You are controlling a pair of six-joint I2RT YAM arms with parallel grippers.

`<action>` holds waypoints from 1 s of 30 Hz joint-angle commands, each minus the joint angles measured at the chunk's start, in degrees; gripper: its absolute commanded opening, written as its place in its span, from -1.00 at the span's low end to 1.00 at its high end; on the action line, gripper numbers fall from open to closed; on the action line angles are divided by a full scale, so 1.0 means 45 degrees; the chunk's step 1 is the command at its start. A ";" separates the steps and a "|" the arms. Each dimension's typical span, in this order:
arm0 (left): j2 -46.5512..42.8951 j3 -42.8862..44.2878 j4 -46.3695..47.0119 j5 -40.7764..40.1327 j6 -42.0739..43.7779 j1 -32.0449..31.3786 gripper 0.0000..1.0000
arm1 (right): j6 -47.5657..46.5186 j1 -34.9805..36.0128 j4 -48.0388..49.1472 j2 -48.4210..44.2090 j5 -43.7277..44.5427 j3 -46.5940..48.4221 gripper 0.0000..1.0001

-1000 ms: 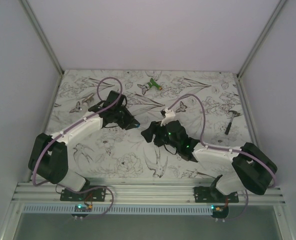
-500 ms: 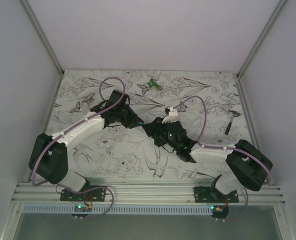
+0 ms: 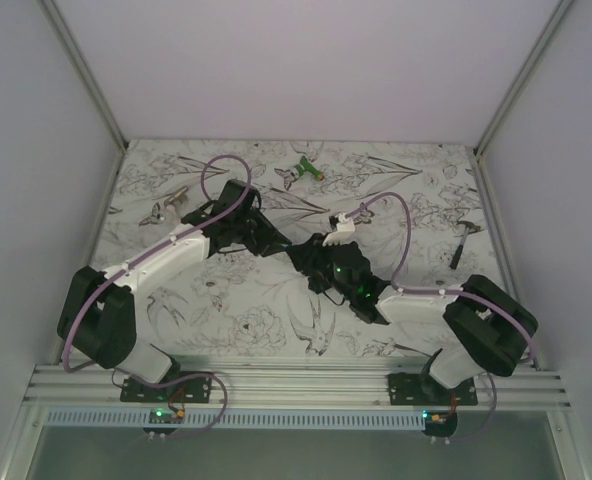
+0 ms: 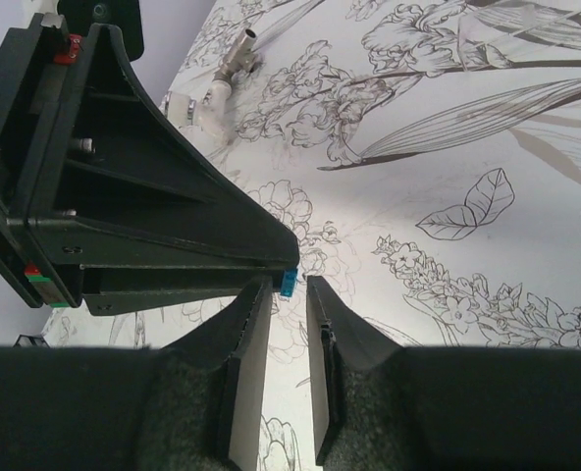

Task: Snap on the fuse box
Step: Pick up the fuse from the center of the board.

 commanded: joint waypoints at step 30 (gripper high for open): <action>-0.0853 -0.1116 0.0443 -0.0254 0.1347 0.0749 0.20 | -0.4124 -0.1343 -1.0170 -0.1333 -0.3127 0.3169 -1.00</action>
